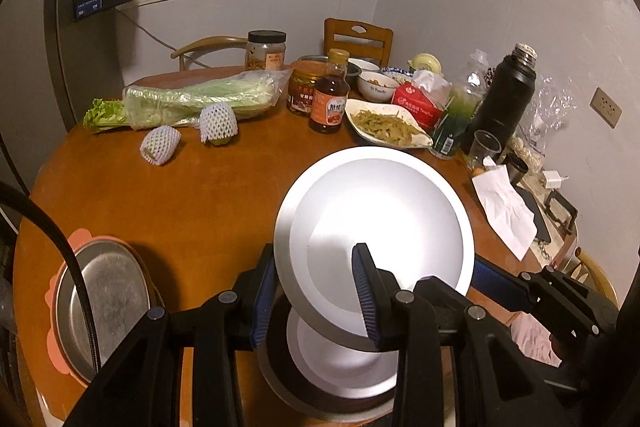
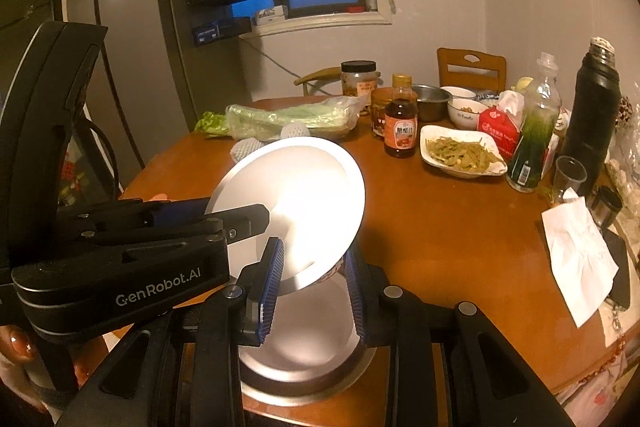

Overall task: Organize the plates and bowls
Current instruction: 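Lift the white plate with the left tool and carry it over the steel bowl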

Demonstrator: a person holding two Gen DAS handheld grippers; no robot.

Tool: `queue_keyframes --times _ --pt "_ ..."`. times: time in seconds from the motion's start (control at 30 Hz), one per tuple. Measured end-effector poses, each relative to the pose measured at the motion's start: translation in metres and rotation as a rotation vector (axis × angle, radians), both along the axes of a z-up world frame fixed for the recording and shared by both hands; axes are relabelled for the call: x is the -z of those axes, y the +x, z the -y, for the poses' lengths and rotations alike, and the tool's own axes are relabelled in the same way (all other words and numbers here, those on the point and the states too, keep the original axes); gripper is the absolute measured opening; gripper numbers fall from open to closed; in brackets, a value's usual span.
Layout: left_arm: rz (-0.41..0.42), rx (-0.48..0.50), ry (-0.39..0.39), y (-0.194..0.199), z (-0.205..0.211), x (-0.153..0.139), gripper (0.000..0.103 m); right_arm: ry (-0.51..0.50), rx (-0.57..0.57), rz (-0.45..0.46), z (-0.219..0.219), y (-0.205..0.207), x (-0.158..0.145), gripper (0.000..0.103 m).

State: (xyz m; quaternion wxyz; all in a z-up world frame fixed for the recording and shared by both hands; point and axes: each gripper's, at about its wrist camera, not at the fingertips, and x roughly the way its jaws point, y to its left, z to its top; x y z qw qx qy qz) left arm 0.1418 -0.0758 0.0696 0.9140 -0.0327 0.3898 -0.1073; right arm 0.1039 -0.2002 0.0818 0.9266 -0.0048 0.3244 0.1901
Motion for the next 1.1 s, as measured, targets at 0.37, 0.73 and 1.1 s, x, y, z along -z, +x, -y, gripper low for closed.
queue_keyframes --times 0.37,0.73,1.1 --pt "-0.022 0.003 0.017 -0.019 0.004 0.017 0.038 -0.006 -0.002 -0.015 0.003 -0.02 0.014 0.032" --pt "-0.065 0.0 0.035 -0.026 0.006 0.043 0.038 -0.018 -0.007 -0.058 0.001 -0.032 0.039 0.032" --pt "-0.085 0.0 0.057 -0.024 0.011 0.053 0.038 -0.049 0.005 -0.069 -0.001 -0.032 0.05 0.032"
